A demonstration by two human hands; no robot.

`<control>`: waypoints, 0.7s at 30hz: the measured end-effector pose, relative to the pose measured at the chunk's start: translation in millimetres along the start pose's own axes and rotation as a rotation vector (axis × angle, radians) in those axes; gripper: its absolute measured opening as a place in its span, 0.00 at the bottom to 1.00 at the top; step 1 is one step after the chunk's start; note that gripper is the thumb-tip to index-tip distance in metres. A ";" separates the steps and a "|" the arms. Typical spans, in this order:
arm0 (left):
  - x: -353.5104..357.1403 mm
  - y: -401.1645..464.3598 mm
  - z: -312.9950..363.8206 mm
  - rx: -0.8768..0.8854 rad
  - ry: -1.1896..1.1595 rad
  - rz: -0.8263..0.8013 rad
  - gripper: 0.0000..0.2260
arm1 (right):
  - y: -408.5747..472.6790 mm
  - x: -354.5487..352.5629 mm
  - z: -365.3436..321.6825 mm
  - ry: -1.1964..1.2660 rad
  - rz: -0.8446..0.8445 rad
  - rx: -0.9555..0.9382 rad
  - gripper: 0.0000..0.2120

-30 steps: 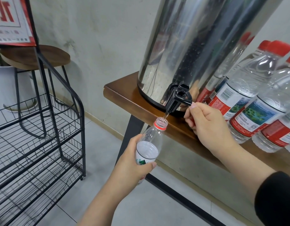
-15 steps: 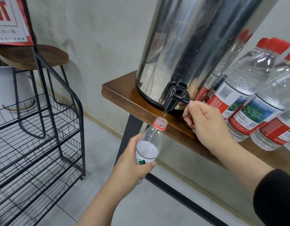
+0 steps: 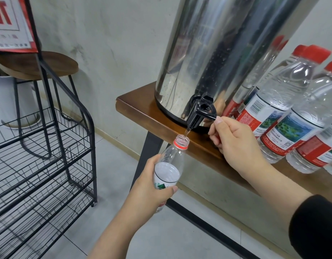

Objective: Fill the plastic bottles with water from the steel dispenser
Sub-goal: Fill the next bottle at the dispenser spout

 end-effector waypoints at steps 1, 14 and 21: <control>0.1 0.2 -0.2 0.001 0.000 0.001 0.37 | 0.0 0.1 0.2 0.004 0.001 0.002 0.20; -2.9 0.2 1.1 0.019 0.013 0.021 0.33 | -0.3 0.7 0.8 0.015 -0.001 0.013 0.20; -3.7 0.8 3.3 0.024 0.024 0.030 0.33 | 0.1 0.1 1.3 0.011 -0.001 0.012 0.20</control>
Point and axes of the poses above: each hand's wrist, its own y-axis towards the middle knuckle, its own x-axis out of the palm, z = x × y, the point moved 4 cm from there along y, towards the middle knuckle, and after that the axes turned 11 degrees about z, right-handed, at the moved point
